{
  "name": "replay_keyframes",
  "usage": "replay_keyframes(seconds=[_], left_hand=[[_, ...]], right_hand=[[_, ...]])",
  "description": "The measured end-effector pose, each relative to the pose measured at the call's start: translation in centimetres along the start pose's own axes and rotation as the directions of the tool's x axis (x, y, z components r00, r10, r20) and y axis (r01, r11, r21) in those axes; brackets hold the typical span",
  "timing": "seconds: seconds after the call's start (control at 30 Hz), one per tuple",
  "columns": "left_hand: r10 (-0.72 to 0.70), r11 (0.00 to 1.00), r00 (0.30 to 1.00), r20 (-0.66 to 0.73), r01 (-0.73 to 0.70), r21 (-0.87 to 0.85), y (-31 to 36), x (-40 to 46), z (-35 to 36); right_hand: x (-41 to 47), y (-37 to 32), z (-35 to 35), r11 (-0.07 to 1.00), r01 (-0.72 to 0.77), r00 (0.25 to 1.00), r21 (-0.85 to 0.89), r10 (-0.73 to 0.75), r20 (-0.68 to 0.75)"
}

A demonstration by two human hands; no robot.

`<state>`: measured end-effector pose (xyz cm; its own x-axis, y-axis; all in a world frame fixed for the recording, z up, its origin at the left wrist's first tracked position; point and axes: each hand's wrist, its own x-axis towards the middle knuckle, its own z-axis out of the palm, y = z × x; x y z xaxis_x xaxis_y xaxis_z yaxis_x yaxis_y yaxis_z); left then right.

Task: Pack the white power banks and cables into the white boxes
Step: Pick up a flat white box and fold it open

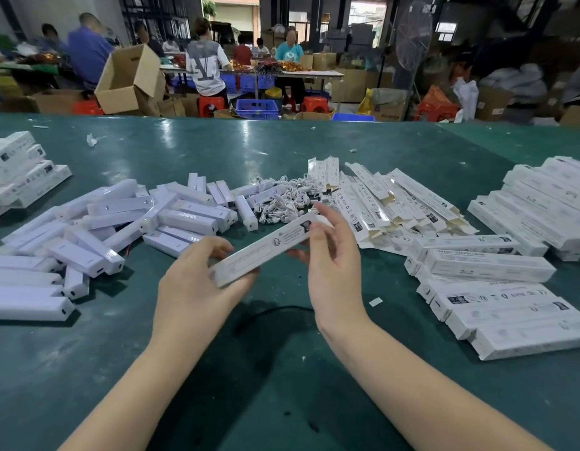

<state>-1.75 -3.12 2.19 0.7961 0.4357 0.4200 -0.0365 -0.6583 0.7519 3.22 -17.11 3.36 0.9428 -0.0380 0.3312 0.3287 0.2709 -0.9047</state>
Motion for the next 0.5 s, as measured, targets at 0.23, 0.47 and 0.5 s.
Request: replay_keyframes(seconds=[0.23,0.47,0.5], left_hand=[[-0.071,0.788,0.996,0.052,0.088,-0.609,0.0,0.3,-0.3],[0.053,0.881,0.987,0.153,0.027,-0.473,0.7,-0.6,0.0],[0.058,0.880,0.985,0.163,0.027,-0.475,0.9,-0.7,0.0]], right_hand=[[0.1,0.4,0.0,1.000,-0.002,1.000,-0.003,0.002,0.025],[2.3,-1.2,-1.6,0.892,-0.051,0.997,-0.448,0.074,0.034],[2.6,-1.8,-2.1,0.790,0.031,0.996,-0.612,0.024,0.082]])
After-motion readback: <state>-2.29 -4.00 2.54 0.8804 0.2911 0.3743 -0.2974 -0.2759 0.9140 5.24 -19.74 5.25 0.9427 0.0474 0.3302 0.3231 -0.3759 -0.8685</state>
